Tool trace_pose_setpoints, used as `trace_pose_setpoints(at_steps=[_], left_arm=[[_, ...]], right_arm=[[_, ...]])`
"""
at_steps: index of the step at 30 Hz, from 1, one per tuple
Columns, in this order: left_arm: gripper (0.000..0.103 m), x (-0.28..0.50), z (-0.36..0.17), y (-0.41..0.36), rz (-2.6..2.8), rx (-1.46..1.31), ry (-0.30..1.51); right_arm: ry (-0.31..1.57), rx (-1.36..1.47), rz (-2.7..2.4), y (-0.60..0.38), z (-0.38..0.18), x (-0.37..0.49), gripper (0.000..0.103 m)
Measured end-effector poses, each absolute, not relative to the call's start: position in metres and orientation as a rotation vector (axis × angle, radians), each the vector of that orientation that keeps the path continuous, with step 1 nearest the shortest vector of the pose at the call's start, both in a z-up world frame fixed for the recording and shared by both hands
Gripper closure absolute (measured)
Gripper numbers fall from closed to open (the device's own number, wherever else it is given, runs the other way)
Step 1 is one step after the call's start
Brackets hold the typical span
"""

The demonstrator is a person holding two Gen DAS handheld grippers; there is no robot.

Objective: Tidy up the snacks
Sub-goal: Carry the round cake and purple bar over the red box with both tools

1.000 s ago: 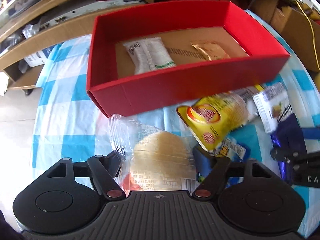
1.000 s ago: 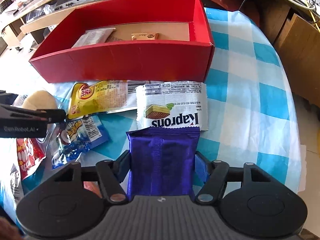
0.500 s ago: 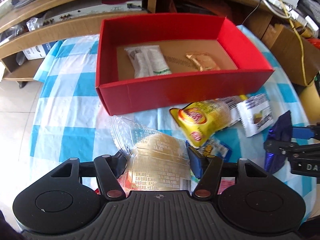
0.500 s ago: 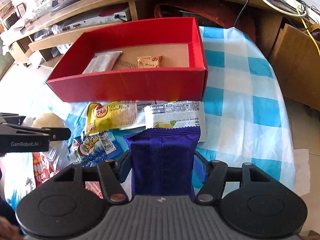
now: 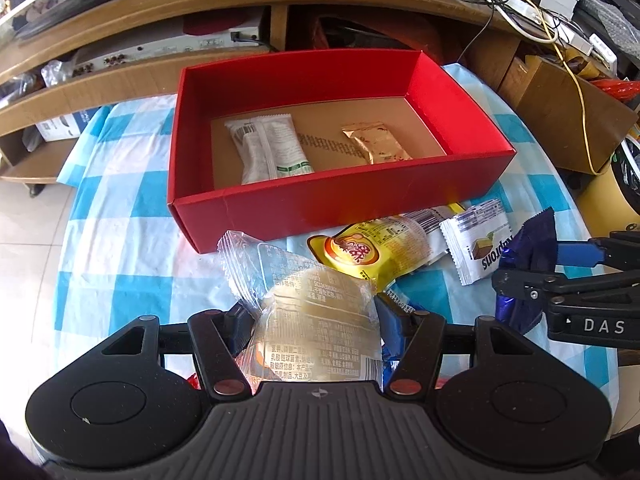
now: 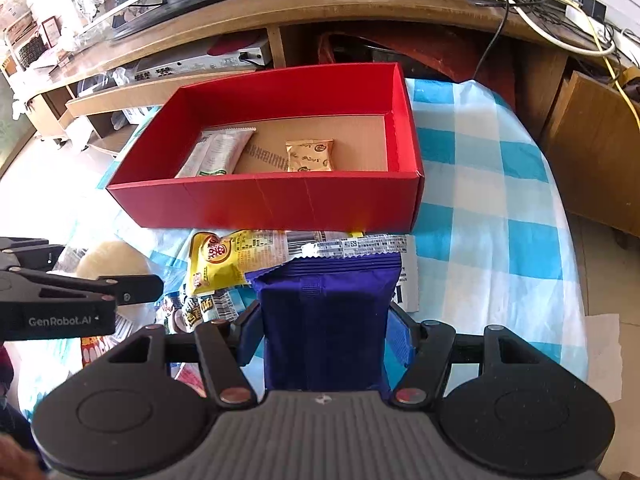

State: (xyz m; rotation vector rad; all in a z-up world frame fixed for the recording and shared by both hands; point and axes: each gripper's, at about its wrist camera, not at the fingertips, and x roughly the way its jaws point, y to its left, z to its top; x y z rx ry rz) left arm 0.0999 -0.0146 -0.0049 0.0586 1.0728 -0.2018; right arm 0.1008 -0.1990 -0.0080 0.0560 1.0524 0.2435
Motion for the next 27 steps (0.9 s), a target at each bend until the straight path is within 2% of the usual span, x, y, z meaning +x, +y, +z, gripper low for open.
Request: trace_pose_setpoints(at_steps=[27], left_arm=[[0.035,0.109,0.015,-0.024,-0.203,0.071,0.995]], right_arm=[[0.997,0.046,0.261,-0.181,0.015,0.119,0.034]])
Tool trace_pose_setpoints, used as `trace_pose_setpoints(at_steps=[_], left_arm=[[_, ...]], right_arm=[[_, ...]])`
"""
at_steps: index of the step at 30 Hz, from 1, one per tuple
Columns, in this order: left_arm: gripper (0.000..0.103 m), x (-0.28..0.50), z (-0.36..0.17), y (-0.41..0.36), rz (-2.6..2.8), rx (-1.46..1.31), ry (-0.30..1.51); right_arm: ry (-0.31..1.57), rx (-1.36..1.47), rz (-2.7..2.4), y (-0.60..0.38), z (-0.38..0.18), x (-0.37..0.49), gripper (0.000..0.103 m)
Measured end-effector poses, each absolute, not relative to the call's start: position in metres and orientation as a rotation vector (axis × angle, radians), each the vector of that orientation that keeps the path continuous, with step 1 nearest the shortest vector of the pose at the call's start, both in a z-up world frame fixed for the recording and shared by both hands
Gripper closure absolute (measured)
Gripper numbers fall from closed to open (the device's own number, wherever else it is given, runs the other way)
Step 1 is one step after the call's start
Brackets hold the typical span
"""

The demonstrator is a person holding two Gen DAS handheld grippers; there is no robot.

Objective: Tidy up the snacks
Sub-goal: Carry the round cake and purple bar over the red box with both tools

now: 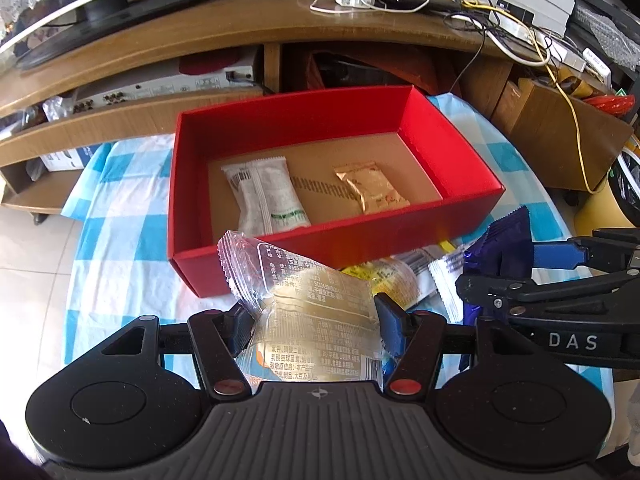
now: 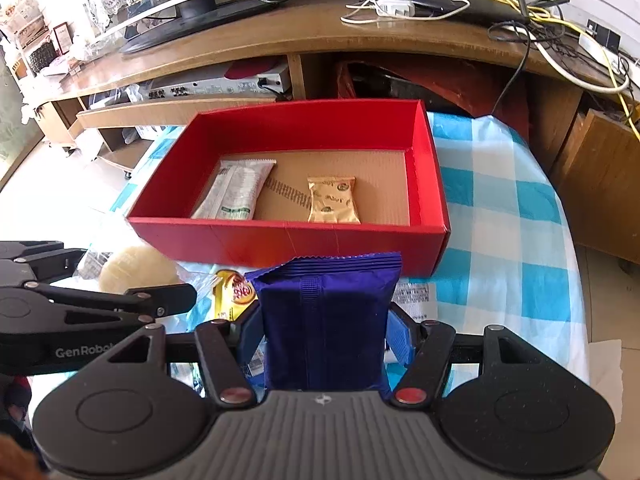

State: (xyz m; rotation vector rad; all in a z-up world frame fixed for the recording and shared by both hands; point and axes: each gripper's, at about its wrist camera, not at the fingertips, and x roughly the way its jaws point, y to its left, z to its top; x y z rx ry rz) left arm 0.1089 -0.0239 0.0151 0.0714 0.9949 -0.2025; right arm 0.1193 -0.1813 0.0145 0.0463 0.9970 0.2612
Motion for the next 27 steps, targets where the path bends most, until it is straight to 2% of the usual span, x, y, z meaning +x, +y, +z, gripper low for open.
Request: trace_pose_setpoints(at_steps=[27], left_arm=[[0.036,0.168,0.034,-0.034,-0.137,0.096,0.900]], right_arm=[[0.923,0.061,0.198,-0.184,0.036,0.186,0.034]])
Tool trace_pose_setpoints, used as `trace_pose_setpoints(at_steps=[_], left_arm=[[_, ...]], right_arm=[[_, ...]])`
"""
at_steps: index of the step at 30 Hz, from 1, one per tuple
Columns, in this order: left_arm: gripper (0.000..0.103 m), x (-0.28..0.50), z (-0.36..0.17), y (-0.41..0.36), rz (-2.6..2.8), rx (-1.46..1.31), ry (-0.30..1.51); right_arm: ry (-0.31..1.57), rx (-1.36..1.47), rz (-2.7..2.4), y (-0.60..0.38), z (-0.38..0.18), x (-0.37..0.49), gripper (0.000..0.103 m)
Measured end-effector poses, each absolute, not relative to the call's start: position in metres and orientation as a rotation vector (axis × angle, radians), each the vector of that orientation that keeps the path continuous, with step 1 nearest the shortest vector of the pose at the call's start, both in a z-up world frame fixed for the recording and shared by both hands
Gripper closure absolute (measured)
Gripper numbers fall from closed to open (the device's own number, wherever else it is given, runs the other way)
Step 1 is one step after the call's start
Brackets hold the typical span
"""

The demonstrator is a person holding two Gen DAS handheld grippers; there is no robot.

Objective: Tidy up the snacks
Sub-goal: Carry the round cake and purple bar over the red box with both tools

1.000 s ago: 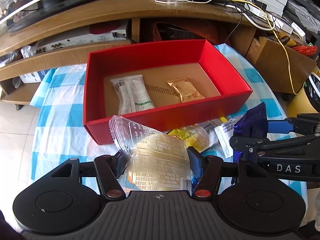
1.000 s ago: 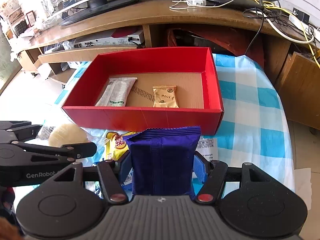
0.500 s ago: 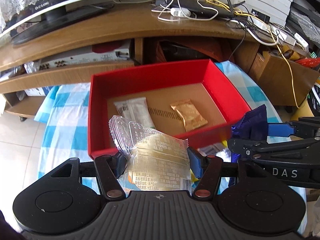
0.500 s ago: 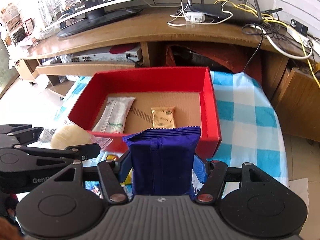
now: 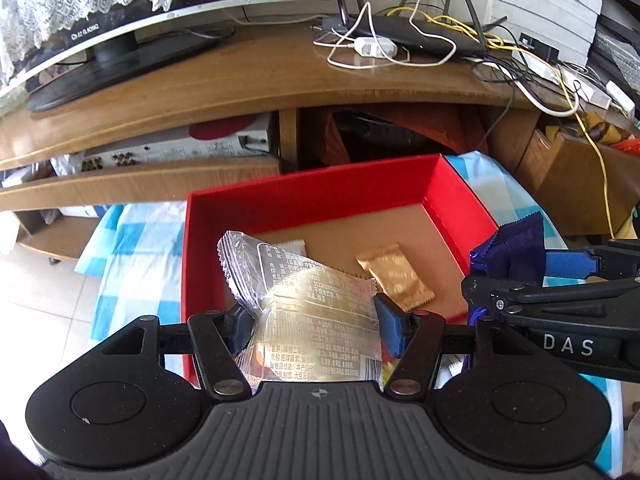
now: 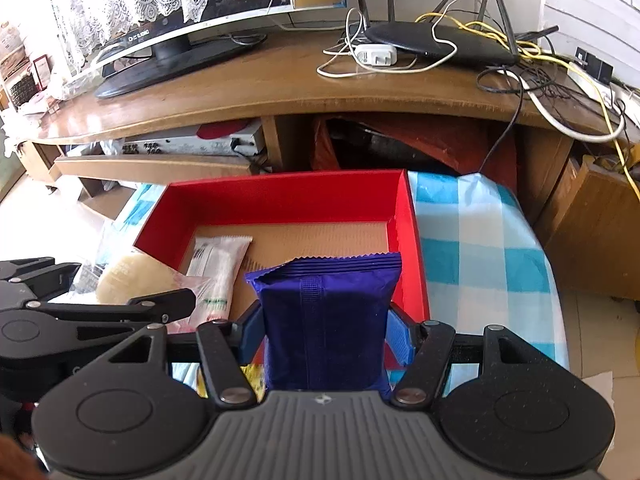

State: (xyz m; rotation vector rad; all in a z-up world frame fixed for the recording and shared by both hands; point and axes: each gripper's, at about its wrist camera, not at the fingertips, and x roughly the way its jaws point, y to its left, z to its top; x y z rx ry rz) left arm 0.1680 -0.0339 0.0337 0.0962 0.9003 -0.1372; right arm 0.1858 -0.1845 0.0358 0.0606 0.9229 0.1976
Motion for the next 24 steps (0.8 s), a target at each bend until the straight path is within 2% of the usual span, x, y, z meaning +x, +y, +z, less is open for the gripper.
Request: trace_pose_setpoints(at_steps=[24], left_arm=[[0.037,0.222,0.000,-0.030,-0.053,0.118,0.947]], right_arm=[[0.935,0.008,0.193,-0.169,0.002,0.250,0.035]])
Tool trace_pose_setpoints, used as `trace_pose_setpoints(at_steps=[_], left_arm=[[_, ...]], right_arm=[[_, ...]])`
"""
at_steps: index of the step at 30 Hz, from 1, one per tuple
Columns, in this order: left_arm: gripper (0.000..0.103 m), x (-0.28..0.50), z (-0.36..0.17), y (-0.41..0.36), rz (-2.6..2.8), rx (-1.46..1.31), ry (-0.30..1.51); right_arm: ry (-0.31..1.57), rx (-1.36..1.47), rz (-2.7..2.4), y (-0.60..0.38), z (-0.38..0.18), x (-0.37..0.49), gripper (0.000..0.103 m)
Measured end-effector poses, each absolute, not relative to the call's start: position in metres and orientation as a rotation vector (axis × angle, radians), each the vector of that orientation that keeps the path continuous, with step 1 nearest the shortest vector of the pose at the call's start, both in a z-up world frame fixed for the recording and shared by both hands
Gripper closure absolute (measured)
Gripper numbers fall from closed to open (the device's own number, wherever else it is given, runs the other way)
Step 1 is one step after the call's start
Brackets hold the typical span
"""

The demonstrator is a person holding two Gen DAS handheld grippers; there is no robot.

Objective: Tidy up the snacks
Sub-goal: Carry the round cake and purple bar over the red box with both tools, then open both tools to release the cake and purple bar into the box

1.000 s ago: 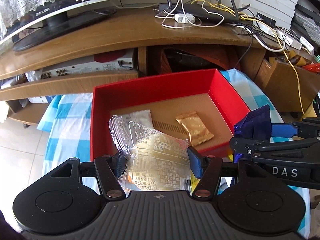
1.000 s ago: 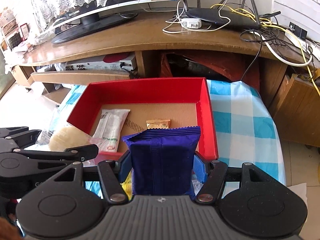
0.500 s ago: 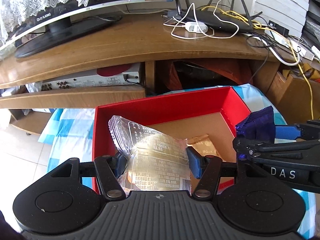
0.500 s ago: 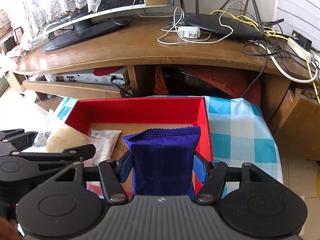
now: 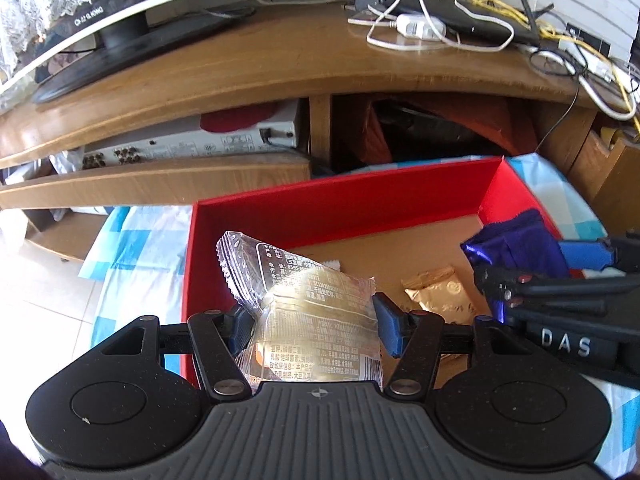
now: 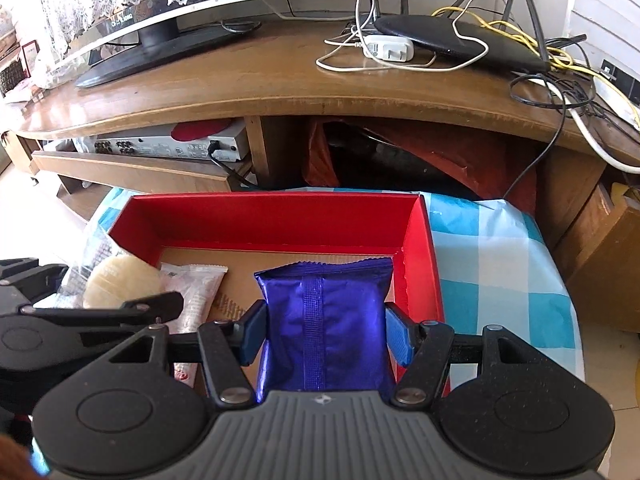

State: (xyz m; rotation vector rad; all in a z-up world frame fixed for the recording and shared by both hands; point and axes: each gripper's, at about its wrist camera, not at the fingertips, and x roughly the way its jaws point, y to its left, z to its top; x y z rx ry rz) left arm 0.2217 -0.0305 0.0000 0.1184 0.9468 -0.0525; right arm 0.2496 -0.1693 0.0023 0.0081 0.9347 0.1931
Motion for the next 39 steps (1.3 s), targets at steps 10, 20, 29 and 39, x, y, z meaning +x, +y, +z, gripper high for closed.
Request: trace_pose_setpoints(at_steps=[10,20,29,39], left_arm=[[0.036,0.229,-0.019,-0.031,-0.036,0.142,0.992],[0.032,0.231,-0.026,-0.030,-0.030,0.131,1.012],[0.025,0.229,-0.019,-0.028,-0.026,0.124,0.996],[0.019,0.225,-0.006,-0.025,-0.011,0.130,0.953]], right_arm=[[0.958,-0.004,0.201,-0.165,-0.014,0.258,0.036],[1.000,0.010,0.203,-0.167,-0.028,0.263,0.035],[0.985,0.008,0.187,-0.170,-0.025,0.262,0.034],[0.956,0.017,0.180,-0.174,-0.012,0.254,0.034]])
